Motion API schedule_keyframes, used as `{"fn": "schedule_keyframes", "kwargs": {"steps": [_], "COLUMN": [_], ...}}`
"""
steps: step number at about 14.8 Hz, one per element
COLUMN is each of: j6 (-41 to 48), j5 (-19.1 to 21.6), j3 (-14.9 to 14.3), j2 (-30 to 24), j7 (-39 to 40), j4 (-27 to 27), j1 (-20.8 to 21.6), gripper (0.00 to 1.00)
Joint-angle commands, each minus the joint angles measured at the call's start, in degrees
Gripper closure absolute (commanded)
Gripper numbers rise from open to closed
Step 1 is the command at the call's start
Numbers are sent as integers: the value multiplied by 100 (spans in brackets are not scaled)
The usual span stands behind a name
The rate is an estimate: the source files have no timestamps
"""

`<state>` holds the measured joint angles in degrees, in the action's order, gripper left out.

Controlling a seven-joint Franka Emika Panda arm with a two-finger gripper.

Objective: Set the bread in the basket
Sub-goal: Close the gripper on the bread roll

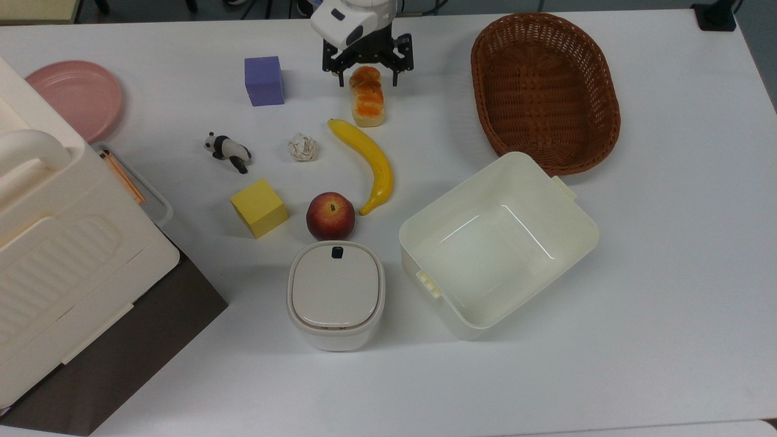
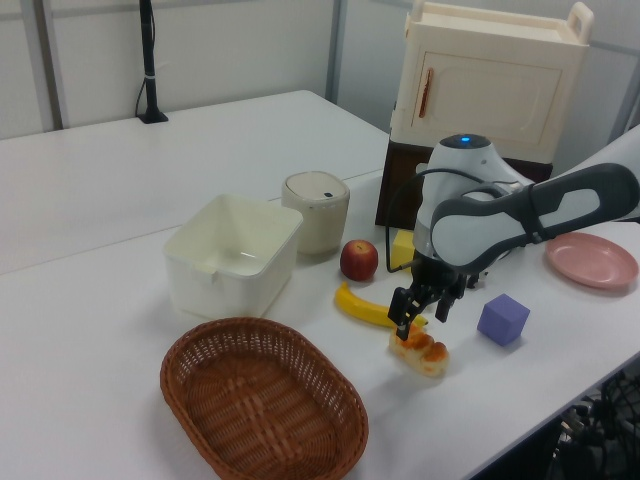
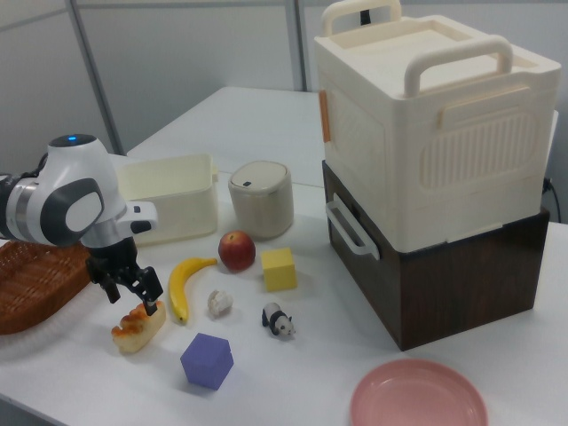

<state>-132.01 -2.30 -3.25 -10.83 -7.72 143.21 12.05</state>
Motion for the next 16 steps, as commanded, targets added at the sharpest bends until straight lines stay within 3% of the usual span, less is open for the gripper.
{"fn": "schedule_keyframes", "kwargs": {"steps": [1,11,12,13,14,16], "j6": [-317,-370,-370,-370,-370,-370], "j5": [-139,-438,-447,-456,-456,-456], "j3": [-79,-194,-194,-194,-194,-194], "j2": [160,511,520,521,521,512], "j7": [-1,-10,-10,-10,-27,-36], "j4": [40,40,31,22,22,22], "j1": [17,34,34,34,34,43], "gripper": [0,0,6,21,43,74]}}
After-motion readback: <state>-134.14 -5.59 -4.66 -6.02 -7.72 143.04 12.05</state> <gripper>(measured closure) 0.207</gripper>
